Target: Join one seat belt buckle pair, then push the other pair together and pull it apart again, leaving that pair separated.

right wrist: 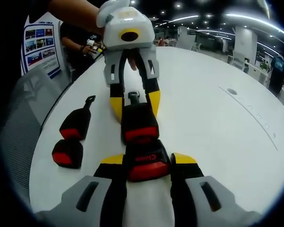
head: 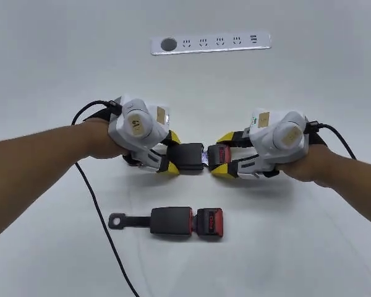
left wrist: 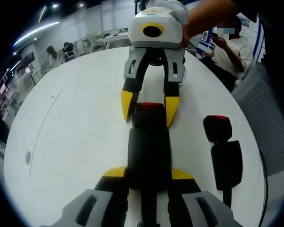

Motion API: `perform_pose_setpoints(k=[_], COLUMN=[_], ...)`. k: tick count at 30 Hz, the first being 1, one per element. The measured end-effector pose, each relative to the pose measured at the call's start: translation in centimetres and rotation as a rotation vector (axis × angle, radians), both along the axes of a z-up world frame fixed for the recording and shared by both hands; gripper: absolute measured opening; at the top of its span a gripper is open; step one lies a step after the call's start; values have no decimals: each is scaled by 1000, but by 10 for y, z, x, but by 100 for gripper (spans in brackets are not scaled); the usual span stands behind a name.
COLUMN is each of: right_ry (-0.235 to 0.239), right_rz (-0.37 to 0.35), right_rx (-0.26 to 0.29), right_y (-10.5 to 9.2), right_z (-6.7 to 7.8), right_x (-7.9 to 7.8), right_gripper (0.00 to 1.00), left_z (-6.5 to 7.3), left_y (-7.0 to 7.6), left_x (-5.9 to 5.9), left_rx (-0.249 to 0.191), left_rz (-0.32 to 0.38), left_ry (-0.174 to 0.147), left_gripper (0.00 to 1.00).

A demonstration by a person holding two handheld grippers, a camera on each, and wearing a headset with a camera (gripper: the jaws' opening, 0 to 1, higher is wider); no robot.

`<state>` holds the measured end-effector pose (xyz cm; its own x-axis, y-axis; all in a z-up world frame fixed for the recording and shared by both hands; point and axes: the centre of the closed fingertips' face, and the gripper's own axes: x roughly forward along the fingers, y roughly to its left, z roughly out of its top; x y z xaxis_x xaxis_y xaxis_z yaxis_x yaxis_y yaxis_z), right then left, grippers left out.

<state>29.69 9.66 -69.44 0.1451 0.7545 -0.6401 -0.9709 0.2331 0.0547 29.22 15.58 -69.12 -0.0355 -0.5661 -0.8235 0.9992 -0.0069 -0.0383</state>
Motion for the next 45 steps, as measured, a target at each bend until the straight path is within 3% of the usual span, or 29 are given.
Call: perform_pose_setpoints(k=[17,45], right_ry=[-15,-31], right_rz=[11,25], right_rx=[-33,-25], right_y=[3,3], right_z=[-1,3], right_x=[0,-2], right_gripper=[34,35], left_z=[-1,0], left_y=[-1,-1], left_x=[0,1], left_rx=[15,-38], left_rz=[-8,-6], left_ry=[-4,-6], left_gripper=[32,33])
